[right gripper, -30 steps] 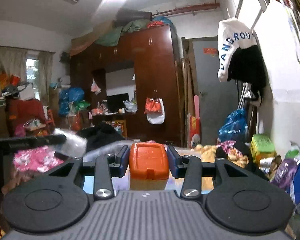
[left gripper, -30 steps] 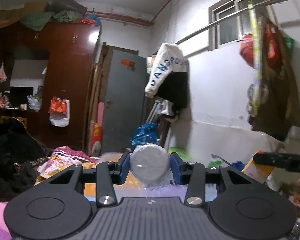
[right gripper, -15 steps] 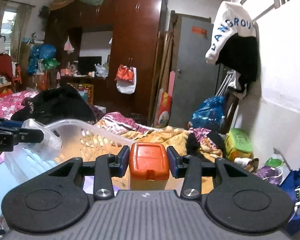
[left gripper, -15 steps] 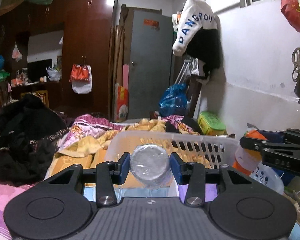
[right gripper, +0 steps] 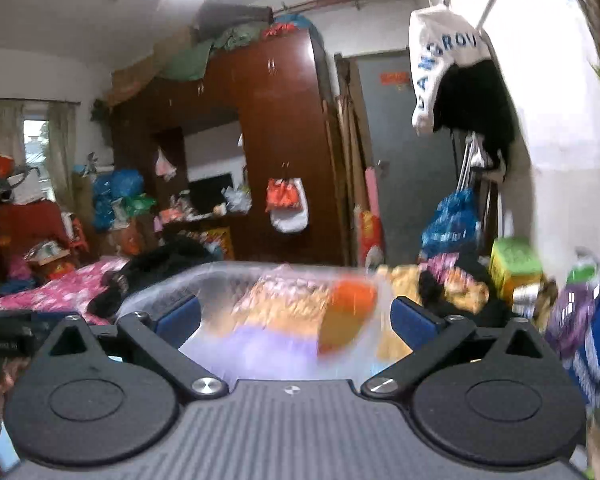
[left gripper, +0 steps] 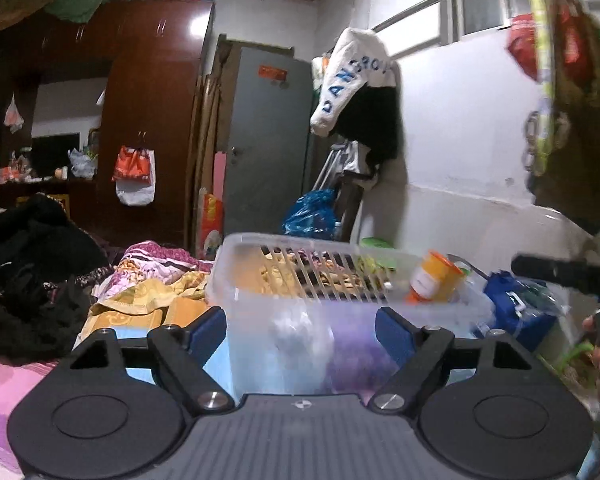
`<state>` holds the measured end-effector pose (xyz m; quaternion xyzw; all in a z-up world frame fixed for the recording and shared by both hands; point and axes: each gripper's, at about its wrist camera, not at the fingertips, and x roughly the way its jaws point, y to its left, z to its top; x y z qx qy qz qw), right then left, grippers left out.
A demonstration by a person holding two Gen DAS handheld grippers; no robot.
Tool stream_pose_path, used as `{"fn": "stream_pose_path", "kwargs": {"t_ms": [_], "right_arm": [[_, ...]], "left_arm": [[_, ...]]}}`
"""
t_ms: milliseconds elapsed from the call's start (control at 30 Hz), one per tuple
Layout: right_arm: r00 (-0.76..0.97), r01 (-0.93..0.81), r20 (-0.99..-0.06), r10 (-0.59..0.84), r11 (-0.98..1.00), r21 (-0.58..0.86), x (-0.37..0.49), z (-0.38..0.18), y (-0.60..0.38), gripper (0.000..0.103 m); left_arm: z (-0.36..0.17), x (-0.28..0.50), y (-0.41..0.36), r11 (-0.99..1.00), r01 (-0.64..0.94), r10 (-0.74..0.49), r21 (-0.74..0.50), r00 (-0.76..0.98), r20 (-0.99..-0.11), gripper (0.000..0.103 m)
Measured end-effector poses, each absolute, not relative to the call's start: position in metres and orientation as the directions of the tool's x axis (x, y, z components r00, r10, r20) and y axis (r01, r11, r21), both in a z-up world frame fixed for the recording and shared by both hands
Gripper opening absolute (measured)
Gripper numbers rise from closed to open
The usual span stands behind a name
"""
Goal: Organize objects
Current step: 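Grasp the white medicine box with the left tool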
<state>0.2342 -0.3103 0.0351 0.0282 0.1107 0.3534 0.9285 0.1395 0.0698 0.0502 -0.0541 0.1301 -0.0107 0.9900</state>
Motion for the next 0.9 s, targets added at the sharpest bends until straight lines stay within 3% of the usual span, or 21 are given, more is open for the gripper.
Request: {"fn": "stream_pose_path", "kwargs": {"t_ms": [233,433,533,700,900], "right_arm": [[0.583,-0.766,-0.222,0.782,0.62,0.17,0.179,-0.048,-0.333,0.103],[0.54,-0.822,-0.217,0.813,0.565,0.071,0.171,-0.055,-0.315,0.1],[0.52,-0.835,-0.231,0.822,0.546,0.065,0.171,-0.057,-0.311,0.094],[0.478,-0.854,-0.249,0.842,0.512,0.093,0.167,-0.073,-0.311,0.069],[0.443,-0.872,-0.286,0.85,0.482,0.081,0.17,-0.084,-0.3,0.065]], "left_arm": [[0.001,0.045,0.039,0.997,0.058,-0.069,-0.057,0.973,-0.219,0.085],[-0.026,0.019,0.0,0.985,0.171,-0.164,0.008,0.956,-0.244,0.085],[-0.035,0.025,-0.008,0.976,0.216,-0.207,0.0,0.938,-0.277,0.085],[-0.054,0.036,-0.004,0.98,0.197,-0.198,-0.031,0.939,-0.281,0.083],[-0.069,0.042,0.001,0.979,0.197,-0.201,-0.042,0.938,-0.283,0.082]]}}
